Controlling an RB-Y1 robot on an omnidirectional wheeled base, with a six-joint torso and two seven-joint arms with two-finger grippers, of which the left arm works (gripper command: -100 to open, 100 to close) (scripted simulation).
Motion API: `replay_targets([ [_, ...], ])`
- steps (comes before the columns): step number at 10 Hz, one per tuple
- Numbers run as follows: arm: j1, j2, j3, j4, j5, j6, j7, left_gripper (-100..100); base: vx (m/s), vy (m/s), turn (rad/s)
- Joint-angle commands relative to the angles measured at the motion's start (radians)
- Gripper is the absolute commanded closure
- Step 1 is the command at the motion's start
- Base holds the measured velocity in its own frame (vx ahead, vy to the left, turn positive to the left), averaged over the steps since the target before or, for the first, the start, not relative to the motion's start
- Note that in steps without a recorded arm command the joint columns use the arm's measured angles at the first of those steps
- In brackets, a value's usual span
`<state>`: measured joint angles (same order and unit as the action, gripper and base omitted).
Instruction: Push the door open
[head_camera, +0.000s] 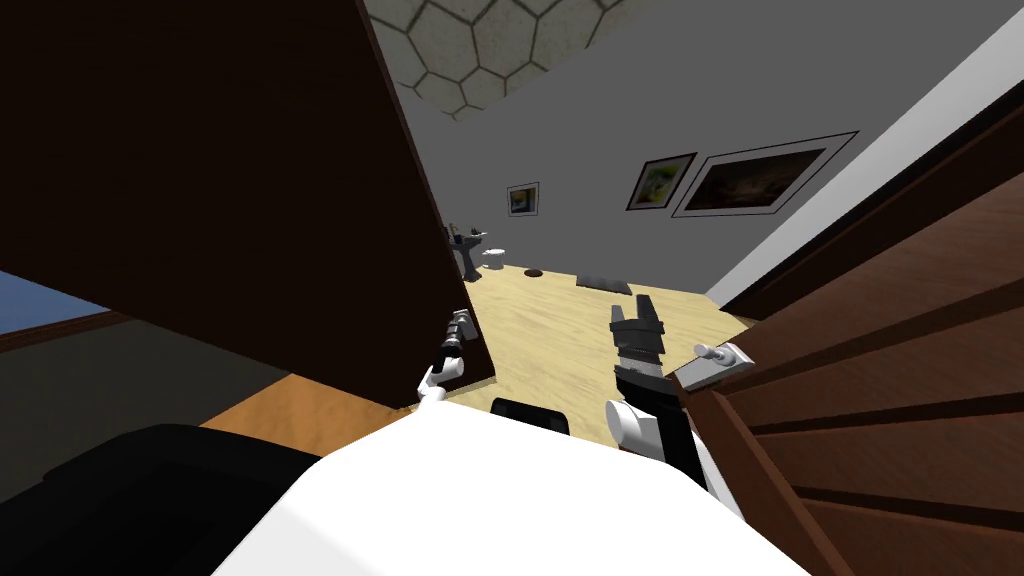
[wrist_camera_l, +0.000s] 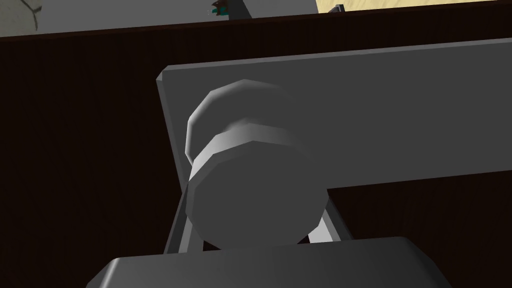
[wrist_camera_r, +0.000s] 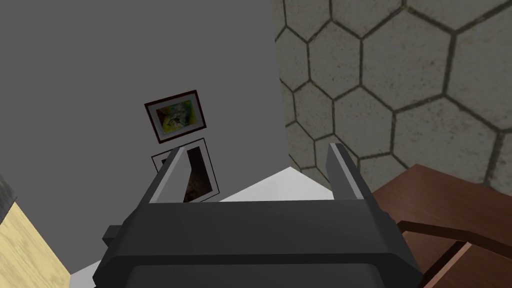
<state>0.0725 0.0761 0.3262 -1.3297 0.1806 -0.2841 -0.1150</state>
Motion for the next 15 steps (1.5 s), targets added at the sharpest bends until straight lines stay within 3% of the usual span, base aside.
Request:
replay_targets([
  [1, 0.010, 0.007, 0.032, -0.021, 0.023, -0.001, -0.019, 100, 0.157, -0.023, -0.026],
  [6, 0.033, 0.003, 0.099, -0.037, 0.093, -0.004, -0.075, 100, 0.141, -0.024, -0.028],
  [11, 0.063, -0.018, 0.188, -0.059, 0.183, -0.007, -0.148, 100, 0.184, -0.003, -0.029],
  [12, 0.065, -0.022, 0.166, -0.067, 0.167, -0.002, -0.150, -100, -0.017, -0.079, 0.093],
  [13, 0.065, -0.022, 0.166, -0.067, 0.167, -0.002, -0.150, -100, -0.150, -0.119, 0.059],
  [15, 0.072, -0.047, 0.156, -0.087, 0.162, -0.002, -0.162, -100, -0.176, -0.123, 0.038],
])
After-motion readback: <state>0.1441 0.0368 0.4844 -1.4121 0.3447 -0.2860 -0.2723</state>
